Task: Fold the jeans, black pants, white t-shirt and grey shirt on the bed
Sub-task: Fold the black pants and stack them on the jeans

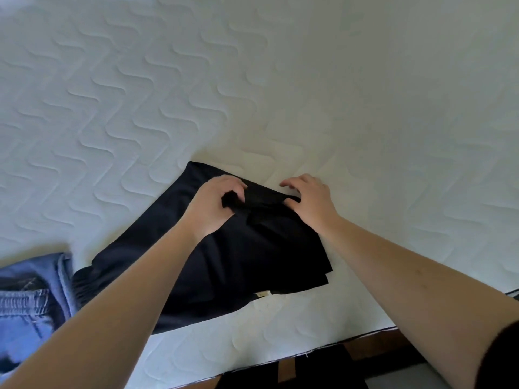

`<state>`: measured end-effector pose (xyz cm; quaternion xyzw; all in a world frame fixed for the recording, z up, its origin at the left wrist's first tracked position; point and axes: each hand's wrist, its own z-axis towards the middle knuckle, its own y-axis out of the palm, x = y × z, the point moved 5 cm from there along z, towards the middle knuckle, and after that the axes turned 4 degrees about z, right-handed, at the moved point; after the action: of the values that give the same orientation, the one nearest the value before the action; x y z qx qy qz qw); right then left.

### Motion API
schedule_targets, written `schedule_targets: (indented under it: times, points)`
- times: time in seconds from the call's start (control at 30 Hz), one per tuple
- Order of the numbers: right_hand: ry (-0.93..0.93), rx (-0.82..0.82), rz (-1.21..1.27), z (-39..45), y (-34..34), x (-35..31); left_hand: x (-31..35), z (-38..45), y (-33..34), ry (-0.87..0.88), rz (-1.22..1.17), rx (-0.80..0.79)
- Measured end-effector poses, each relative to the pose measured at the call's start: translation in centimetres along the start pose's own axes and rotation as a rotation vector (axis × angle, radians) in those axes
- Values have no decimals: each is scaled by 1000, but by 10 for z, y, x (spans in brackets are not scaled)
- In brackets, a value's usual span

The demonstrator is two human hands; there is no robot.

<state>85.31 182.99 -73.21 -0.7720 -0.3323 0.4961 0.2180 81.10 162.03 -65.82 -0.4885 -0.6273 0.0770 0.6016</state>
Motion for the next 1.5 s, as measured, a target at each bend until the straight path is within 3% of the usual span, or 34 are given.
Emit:
schedule_targets:
  times: [0.17,0.27,0.57,0.77,0.93,1.13,1.3,1.4,1.5]
  points:
    - [90,-7,193,24,-6,-1,-7,-11,-1,-26,40,-19]
    - [128,-20,214,30,-6,0,-12,-11,-2,-127,82,71]
    - [197,-8,237,16,-14,23,4,48,3,8,183,123]
    - [275,115,345,1,-24,38,11,108,7,4,229,200]
    - [251,179,386,11,-28,22,-17,110,7,-157,254,158]
    - [168,62,329,45,-14,-13,-71,74,-8,-249,403,58]
    - [164,41,17,64,-16,-29,-95,58,-23,-234,553,-74]
    - [54,129,76,65,-25,-39,-100,56,-34,-213,522,-32]
    - [41,176,125,66,-32,-41,-104,55,-35,-169,617,-119]
